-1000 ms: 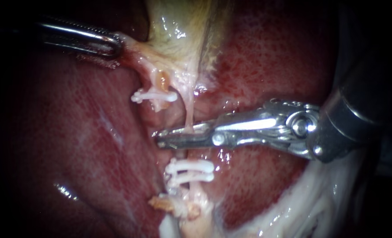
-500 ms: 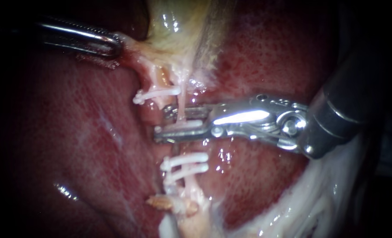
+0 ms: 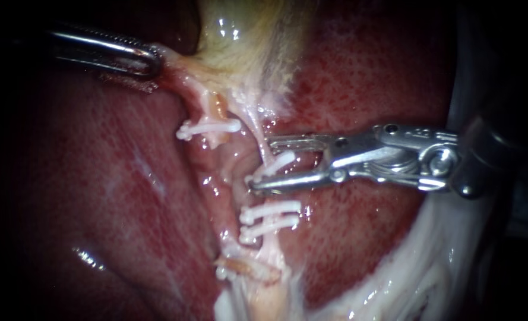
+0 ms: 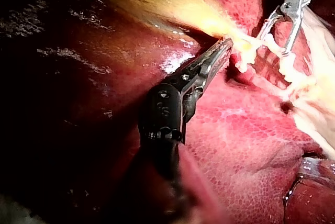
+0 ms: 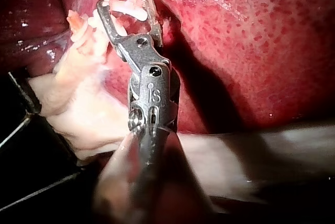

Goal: Going back third clip right tube

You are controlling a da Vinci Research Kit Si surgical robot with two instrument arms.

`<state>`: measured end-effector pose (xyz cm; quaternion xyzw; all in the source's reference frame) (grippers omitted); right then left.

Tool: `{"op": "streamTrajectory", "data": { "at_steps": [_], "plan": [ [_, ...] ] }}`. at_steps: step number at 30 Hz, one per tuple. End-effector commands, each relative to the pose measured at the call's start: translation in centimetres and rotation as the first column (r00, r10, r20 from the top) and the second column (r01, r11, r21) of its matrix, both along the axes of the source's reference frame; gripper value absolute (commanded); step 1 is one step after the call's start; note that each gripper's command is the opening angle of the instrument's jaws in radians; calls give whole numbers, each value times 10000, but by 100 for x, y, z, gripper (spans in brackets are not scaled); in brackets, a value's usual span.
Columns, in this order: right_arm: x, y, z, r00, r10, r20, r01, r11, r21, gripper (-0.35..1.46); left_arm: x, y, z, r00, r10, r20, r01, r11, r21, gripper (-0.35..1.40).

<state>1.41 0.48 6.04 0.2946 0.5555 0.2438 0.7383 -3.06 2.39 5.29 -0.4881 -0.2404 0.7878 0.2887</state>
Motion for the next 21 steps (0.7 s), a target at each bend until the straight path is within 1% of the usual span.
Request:
{"op": "streamTrajectory", "data": {
  "at_steps": [1, 2, 5, 13, 17, 21],
  "plan": [
    [-2, -1, -4, 9999, -107, -75, 106, 9999, -43, 50, 0, 0, 0, 10000, 1, 3, -1, 10000, 2, -35],
    [-4, -2, -7, 9997, -187, -132, 186, 9998, -78, 50, 0, 0, 0, 10000, 2, 3, -2, 10000, 2, -35],
    [-7, -4, -13, 9995, -244, -175, 242, 9996, -121, 50, 0, 0, 0, 10000, 3, 4, -3, 10000, 2, -35],
    [-11, -3, -9, 9994, -286, -200, 282, 9994, -175, 50, 1, 0, 0, 10000, 9, 8, -9, 10000, 2, -35],
    [3, -3, 0, 9995, -270, -144, 267, 9994, -210, 50, 0, 0, 1, 10000, 4, 5, -4, 10000, 2, -35],
    [27, -7, 19, 9987, -449, -244, 443, 9987, -234, 50, 0, 0, 1, 10000, 3, 4, -3, 10000, 1, -35]
  ]
}}
